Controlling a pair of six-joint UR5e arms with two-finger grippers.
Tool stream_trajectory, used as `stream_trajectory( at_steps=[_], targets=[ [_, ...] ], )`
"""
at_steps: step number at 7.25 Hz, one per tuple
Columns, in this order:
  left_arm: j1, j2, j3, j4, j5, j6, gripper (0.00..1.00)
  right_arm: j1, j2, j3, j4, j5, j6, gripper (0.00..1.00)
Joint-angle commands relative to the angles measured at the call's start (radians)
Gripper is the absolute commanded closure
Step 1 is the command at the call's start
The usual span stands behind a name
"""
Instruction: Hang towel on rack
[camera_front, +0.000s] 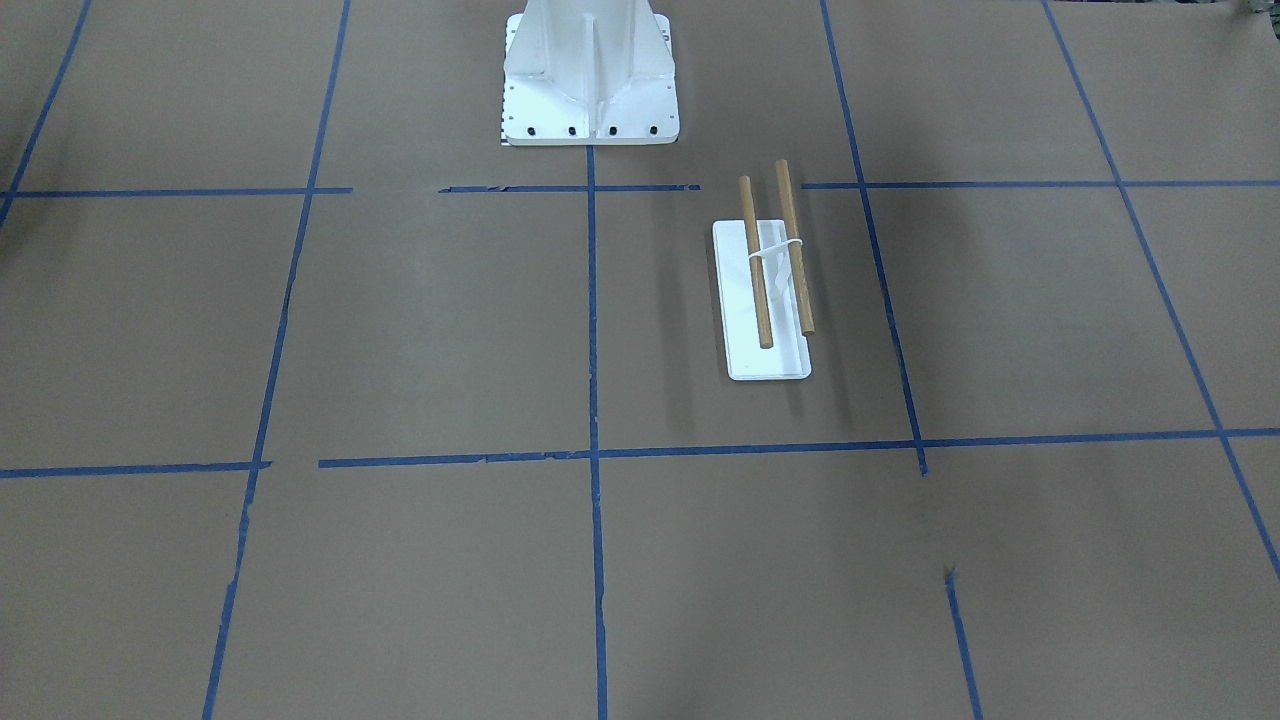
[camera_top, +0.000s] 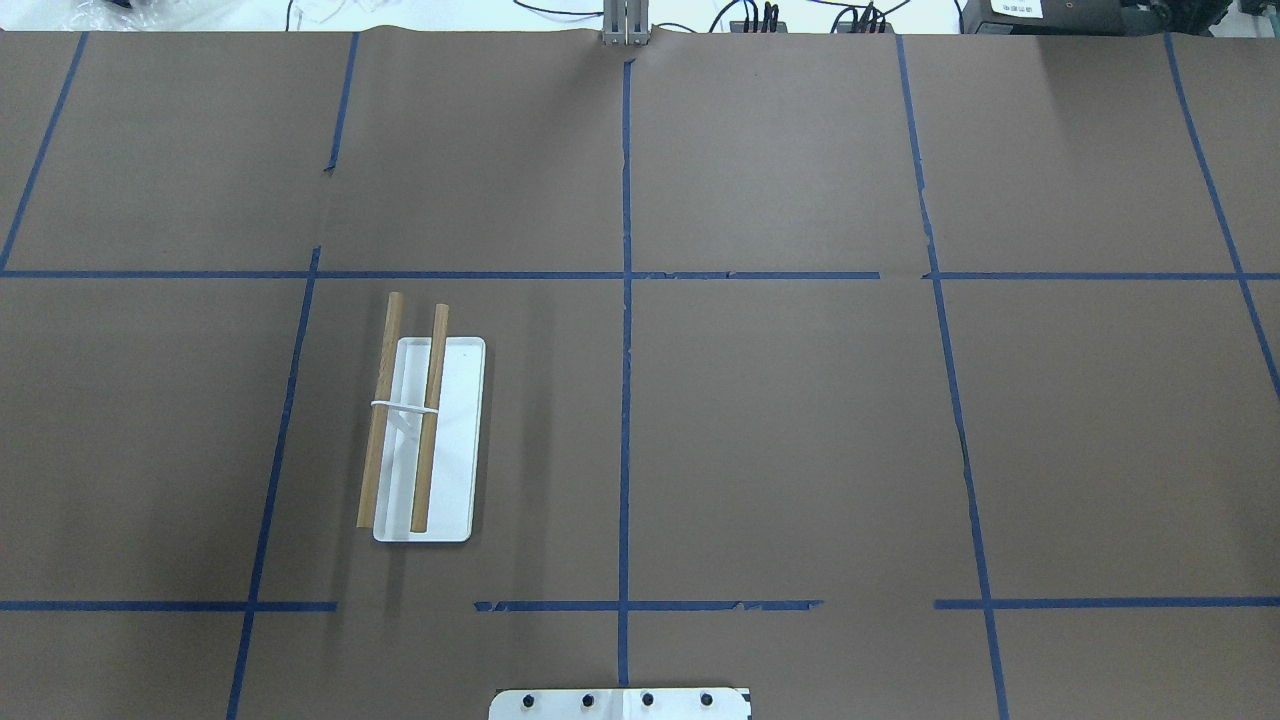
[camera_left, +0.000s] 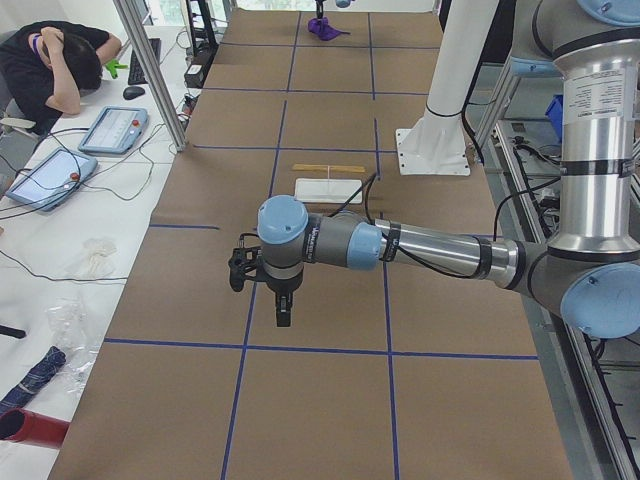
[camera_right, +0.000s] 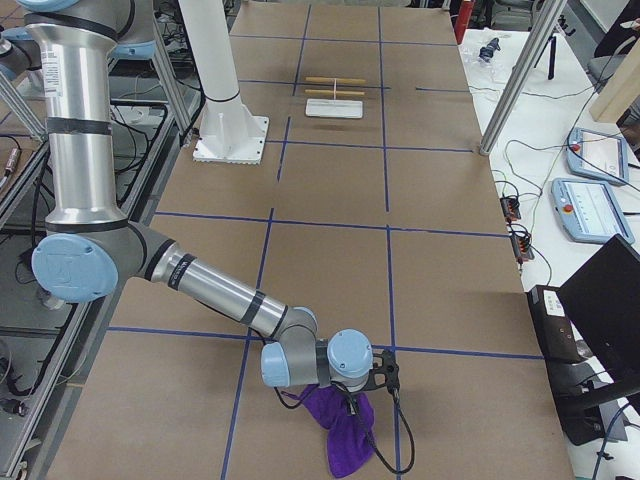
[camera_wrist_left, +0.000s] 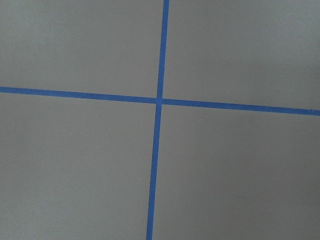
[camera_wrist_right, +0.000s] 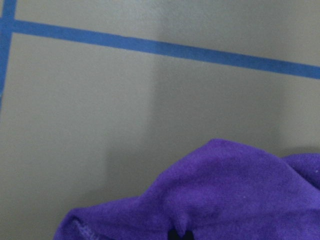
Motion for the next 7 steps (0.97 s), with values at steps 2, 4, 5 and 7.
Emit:
stream_trajectory(
  at_steps=[2,4,5,7],
  targets=[
    [-0.002,0.001,-0.009,0.000,-0.015,-0.002,0.00,0.099,0.005,0.099,-0.009,0.131,0.017,1.00],
    [0.000,-0.015,-0.029,0.000,-0.018,-0.003,0.00,0.098,0.007,0.354,-0.121,0.200,0.261,1.00],
    [0.002,-0.081,-0.014,0.000,-0.018,-0.005,0.00,0.084,0.043,0.440,-0.121,0.200,0.449,1.00],
    [0.024,-0.227,0.001,-0.011,-0.009,-0.006,0.00,-0.079,0.192,0.546,-0.123,0.188,0.793,1.00]
  ],
)
